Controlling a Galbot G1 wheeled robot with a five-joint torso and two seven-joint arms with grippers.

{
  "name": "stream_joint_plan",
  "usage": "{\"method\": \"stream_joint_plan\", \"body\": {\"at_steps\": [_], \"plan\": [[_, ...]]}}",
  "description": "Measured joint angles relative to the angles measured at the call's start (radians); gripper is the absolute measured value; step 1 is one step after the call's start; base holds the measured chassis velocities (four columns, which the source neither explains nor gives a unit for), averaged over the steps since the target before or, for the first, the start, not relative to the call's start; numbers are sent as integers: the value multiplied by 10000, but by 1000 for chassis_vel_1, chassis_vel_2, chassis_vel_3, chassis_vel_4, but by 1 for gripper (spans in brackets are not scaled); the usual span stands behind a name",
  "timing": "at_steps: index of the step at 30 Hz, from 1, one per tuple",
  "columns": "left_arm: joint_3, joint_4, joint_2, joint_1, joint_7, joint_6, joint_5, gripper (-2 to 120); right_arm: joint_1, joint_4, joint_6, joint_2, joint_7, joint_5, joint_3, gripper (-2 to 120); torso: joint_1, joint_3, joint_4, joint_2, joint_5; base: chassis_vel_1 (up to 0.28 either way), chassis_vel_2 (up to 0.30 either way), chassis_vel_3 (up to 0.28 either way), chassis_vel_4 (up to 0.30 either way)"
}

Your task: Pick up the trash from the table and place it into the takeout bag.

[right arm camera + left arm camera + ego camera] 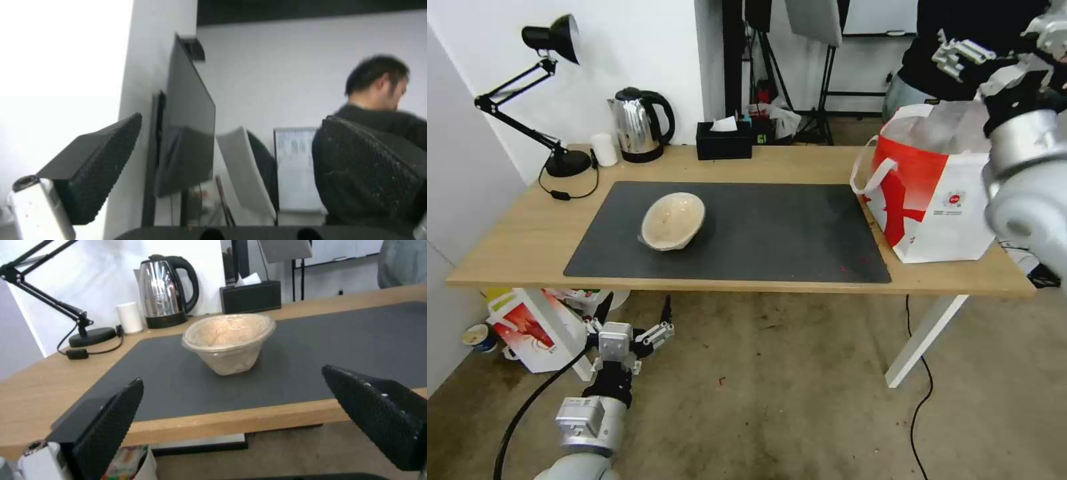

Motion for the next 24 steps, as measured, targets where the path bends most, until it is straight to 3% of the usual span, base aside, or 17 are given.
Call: {"method": "stream_joint_plan", "body": {"at_steps": [3, 13, 18, 24], "plan": [[0, 0, -1, 0, 0, 0, 0, 100, -975, 501, 559, 465, 352, -1675, 283, 100, 1, 0, 1, 0, 1, 0, 0, 0, 0], [1, 0, -1, 0, 0, 0, 0, 100, -3035, 1616, 463, 1513, 2065, -4145, 392, 100, 1, 0, 1, -1, 3, 0, 0, 0, 0], [1, 0, 0, -1, 0, 0, 0, 100, -4031, 2033, 173, 1704, 2780, -4463, 478, 100, 0, 0, 0, 0, 0, 0, 0, 0, 0], [0, 0, 0, 0, 0, 0, 0, 100, -5239, 2265, 144, 2002, 2882, -4677, 647, 100, 0, -1, -1, 0, 2, 0, 0, 0, 0]]}}
